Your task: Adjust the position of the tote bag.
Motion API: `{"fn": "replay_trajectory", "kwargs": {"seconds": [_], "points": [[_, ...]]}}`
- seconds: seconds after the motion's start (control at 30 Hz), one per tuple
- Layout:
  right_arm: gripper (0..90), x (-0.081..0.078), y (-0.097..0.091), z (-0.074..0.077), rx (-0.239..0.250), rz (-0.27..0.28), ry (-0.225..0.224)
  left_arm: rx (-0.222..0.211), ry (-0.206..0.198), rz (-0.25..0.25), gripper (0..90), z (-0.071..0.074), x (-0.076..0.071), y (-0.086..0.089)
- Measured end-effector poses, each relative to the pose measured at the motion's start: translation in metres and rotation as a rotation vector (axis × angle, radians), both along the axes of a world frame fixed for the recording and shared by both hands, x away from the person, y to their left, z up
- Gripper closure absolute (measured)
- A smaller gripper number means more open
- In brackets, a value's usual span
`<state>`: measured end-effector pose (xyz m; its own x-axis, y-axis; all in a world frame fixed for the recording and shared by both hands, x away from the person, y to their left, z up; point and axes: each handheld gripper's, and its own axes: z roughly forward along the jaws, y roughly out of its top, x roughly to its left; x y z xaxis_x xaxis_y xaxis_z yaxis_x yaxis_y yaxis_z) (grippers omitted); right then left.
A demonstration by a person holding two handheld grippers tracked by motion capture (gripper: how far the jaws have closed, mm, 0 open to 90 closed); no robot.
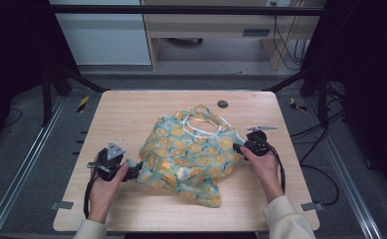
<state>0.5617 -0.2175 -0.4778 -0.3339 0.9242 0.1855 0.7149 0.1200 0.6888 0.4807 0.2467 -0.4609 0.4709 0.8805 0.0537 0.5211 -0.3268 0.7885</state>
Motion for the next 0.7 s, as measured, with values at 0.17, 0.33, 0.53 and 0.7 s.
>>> {"fn": "replay_trajectory", "kwargs": {"seconds": [0.17, 0.33, 0.53, 0.7], "points": [[76.5, -0.003, 0.005, 0.001, -0.009, 0.047, -0.022, 0.002, -0.008, -0.022, 5.0, 0.006, 0.001, -0.004], [89.1, -0.018, 0.014, 0.015, -0.037, 0.129, -0.131, -0.002, -0.007, -0.039, 5.2, 0.019, 0.016, -0.008], [89.5, -0.037, 0.021, 0.034, -0.047, 0.218, -0.211, 0.03, 0.037, -0.072, 6.1, 0.029, 0.045, -0.02], [89.5, -0.039, 0.028, 0.034, -0.067, 0.237, -0.219, 0.021, 0.083, -0.085, 6.0, 0.032, 0.073, -0.036]]}}
